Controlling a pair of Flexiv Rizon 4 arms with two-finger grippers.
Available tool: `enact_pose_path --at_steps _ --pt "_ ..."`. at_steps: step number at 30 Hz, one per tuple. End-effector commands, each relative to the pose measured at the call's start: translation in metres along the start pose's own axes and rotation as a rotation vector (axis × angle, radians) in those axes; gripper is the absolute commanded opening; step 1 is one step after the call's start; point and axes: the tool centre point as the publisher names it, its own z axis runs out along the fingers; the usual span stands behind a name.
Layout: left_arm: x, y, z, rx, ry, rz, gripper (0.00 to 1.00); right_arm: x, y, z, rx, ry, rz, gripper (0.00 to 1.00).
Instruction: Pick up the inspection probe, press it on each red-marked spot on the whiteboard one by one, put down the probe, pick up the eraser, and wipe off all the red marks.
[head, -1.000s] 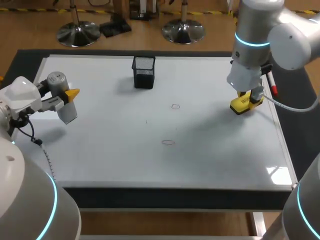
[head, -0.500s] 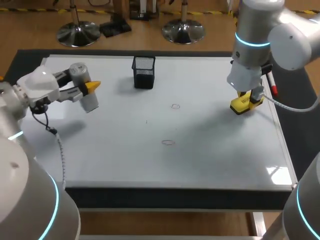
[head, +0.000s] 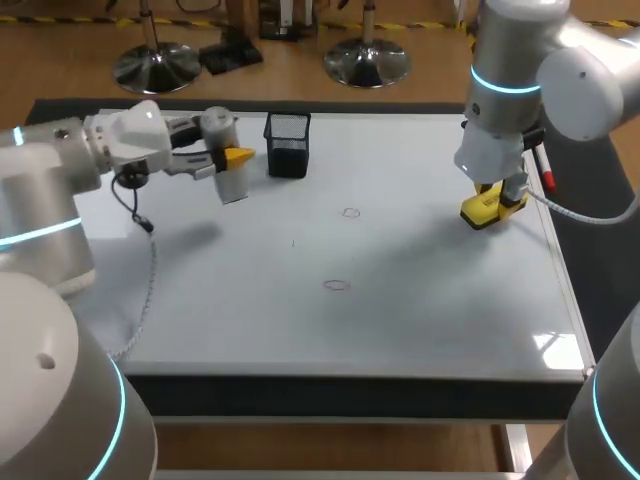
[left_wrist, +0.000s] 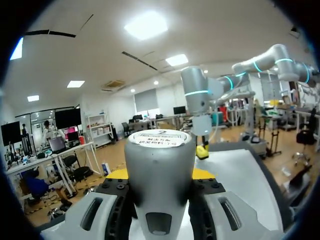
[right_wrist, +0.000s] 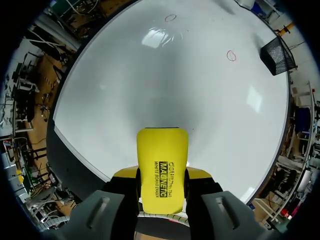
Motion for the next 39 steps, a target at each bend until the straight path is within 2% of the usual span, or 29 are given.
enact_pose_path --at_steps 1,9,23,30,39 --pt "-0.002 0.001 0.037 0.016 0.188 -0.001 0.0 0.0 0.0 -0.001 0.002 0.002 -0.001 0.0" --pt "0.019 0.0 0.077 0.033 0.328 -0.003 0.0 0.0 0.0 -0.001 0.002 0.002 -0.001 0.0" --pt "0.05 0.005 0.129 0.033 0.546 -0.009 0.0 0.0 0.0 -0.001 0.002 0.002 -0.001 0.0" --pt "0.06 0.007 0.145 0.036 0.601 -0.012 0.0 0.0 0.0 -0.001 0.002 0.002 -0.001 0.0" --pt "0.068 0.018 0.162 0.029 0.654 -0.027 0.0 0.0 0.0 -0.001 0.002 0.002 -0.001 0.0"
